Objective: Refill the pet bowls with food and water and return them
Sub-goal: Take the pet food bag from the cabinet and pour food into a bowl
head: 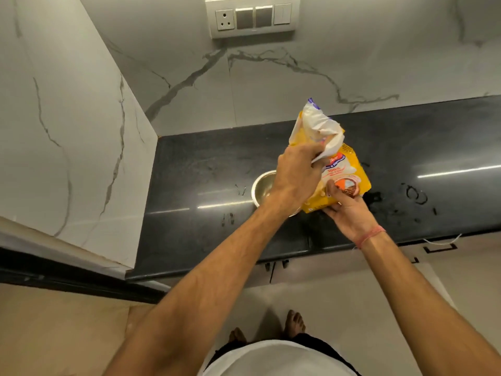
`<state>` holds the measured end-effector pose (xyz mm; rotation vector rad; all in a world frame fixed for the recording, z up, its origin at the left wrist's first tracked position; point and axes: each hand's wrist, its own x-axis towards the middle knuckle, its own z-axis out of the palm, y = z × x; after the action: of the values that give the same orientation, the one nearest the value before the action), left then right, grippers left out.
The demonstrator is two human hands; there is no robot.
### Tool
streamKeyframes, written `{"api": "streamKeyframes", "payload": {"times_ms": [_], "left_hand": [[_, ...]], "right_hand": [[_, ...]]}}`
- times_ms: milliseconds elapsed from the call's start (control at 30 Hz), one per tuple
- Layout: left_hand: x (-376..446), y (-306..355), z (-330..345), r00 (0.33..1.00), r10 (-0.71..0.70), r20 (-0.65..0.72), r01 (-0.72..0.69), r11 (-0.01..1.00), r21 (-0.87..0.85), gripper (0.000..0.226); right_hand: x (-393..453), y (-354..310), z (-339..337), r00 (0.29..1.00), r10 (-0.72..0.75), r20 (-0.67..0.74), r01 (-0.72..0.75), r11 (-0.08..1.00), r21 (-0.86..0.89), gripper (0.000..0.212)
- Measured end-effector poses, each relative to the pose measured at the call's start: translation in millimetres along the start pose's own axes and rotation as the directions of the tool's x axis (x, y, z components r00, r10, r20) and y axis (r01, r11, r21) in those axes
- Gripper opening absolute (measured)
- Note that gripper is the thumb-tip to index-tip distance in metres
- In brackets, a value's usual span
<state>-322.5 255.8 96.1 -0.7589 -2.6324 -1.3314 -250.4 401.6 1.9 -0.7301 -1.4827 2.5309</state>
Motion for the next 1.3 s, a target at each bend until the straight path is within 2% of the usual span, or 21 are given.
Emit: {"api": "streamKeyframes", "payload": {"times_ms": [233, 433, 500, 600, 767, 967, 1300], "left_hand": [[33, -10, 38, 0.976, -0.217, 0.031, 0.217, 0.944, -0.247, 0.019], [64, -16, 16, 0.944, -0.248, 0.216, 0.289, 0.939, -0.184, 0.02], [70, -16, 12, 0.924, -0.273, 0.267, 0.325, 0.93, -0.174, 0.021], [72, -23, 12, 0.913, -0.296, 0.28, 0.357, 0.913, -0.198, 0.021], [63, -36, 10, 0.889, -0.345, 0.301, 0.433, 0.846, -0.31, 0.021], [55, -46, 11, 0.868, -0.391, 0.306, 0.49, 0.772, -0.404, 0.037], [41, -57, 14, 0.837, -0.435, 0.332, 0.547, 0.685, -0.482, 0.046]], "right_hand": [[49, -43, -38, 0.999, 0.026, 0.03, -0.018, 0.967, -0.253, 0.053], [78, -55, -43, 0.995, 0.094, 0.032, -0.075, 0.921, -0.381, 0.069], [86, -59, -43, 0.992, 0.122, 0.044, -0.094, 0.913, -0.397, 0.068], [95, -62, -40, 0.99, 0.138, 0.029, -0.111, 0.892, -0.437, 0.061], [104, -66, -36, 0.99, 0.142, 0.004, -0.12, 0.85, -0.512, 0.067], [105, -73, -31, 0.995, 0.092, 0.029, -0.057, 0.806, -0.589, 0.061], [98, -86, -26, 0.996, 0.011, 0.091, 0.057, 0.699, -0.713, 0.059]]}}
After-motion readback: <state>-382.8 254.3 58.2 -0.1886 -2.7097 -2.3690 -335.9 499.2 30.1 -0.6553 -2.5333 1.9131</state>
